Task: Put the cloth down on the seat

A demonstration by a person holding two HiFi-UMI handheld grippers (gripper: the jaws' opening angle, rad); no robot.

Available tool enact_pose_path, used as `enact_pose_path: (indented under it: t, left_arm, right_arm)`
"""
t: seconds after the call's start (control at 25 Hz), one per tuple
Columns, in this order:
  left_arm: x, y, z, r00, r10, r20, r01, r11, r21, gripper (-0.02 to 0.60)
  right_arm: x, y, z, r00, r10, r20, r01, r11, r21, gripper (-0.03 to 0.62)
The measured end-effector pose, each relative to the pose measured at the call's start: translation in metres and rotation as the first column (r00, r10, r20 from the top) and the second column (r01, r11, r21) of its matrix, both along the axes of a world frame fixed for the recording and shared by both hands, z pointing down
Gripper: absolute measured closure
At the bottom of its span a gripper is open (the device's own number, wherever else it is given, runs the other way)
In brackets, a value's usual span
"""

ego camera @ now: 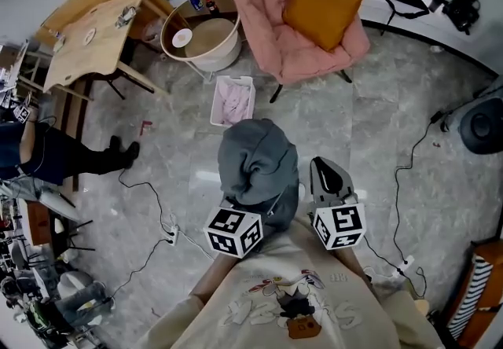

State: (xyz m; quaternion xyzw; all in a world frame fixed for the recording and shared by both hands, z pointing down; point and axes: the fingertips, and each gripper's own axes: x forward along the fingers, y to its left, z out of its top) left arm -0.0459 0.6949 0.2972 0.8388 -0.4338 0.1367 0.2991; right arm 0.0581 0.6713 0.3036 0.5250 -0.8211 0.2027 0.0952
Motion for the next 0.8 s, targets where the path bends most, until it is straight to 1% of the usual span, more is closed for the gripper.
enact_pose_path:
  t: [0.04, 0.08, 0.16, 0.24, 0.32, 0.4, 0.48, 0.56, 0.64, 0.72, 0.8]
  left_arm:
    - [0.0, -0.001, 0.001, 1.0, 0.004, 0.002, -0.004, 1.0, -0.008, 0.232]
    - [0.0, -0.002, 0.002, 1.0, 0.009, 0.003, -0.009, 1.0, -0.015, 0.232]
    - [0.002, -0.005, 0.006, 1.0, 0.019, -0.002, -0.019, 0.999, -0.031, 0.232]
    - [0.007, -0.01, 0.013, 1.0, 0.027, -0.015, -0.028, 0.998, -0.049, 0.232]
    - [0.01, -0.02, 0.022, 0.999, 0.033, -0.027, -0.035, 0.997, -0.066, 0.232]
    - [0.007, -0.037, 0.028, 0.999, 0.029, -0.039, -0.032, 0.997, -0.077, 0.232]
    - [0.001, -0.057, 0.03, 0.998, 0.014, -0.059, -0.019, 0.996, -0.084, 0.23]
    - [-0.006, -0.079, 0.026, 0.997, 0.009, -0.081, -0.016, 0.996, -0.085, 0.232]
    - [-0.011, -0.1, 0.021, 0.995, 0.021, -0.096, -0.029, 0.996, -0.081, 0.231]
    - [-0.015, -0.12, 0.017, 0.994, 0.036, -0.107, -0.044, 0.996, -0.072, 0.232]
    - [-0.019, -0.139, 0.012, 0.991, 0.043, -0.124, -0.052, 0.996, -0.069, 0.23]
  right_arm:
    - [-0.006, 0.001, -0.004, 0.998, -0.03, 0.062, 0.03, 1.0, 0.005, 0.574]
    - [-0.011, 0.001, -0.005, 0.995, -0.051, 0.087, 0.051, 0.999, 0.007, 0.574]
    - [-0.016, -0.003, -0.001, 0.997, -0.061, 0.045, 0.061, 0.998, 0.001, 0.574]
    - [-0.011, -0.01, 0.005, 1.0, -0.021, 0.009, 0.021, 1.0, -0.01, 0.574]
    - [-0.001, -0.019, 0.004, 0.999, 0.032, 0.016, -0.032, 0.999, 0.006, 0.574]
    - [0.005, -0.031, 0.001, 0.999, 0.052, 0.016, -0.052, 0.998, 0.031, 0.574]
    - [0.003, -0.046, -0.003, 0.999, 0.044, 0.005, -0.044, 0.998, 0.049, 0.574]
    - [-0.01, -0.066, -0.013, 1.0, -0.012, 0.009, 0.011, 0.997, 0.078, 0.574]
    - [-0.028, -0.088, -0.027, 0.998, -0.062, 0.018, 0.06, 0.992, 0.109, 0.576]
    - [-0.038, -0.111, -0.035, 0.999, -0.05, -0.013, 0.052, 0.99, 0.13, 0.576]
    - [-0.043, -0.133, -0.038, 0.999, -0.013, -0.04, 0.018, 0.991, 0.132, 0.576]
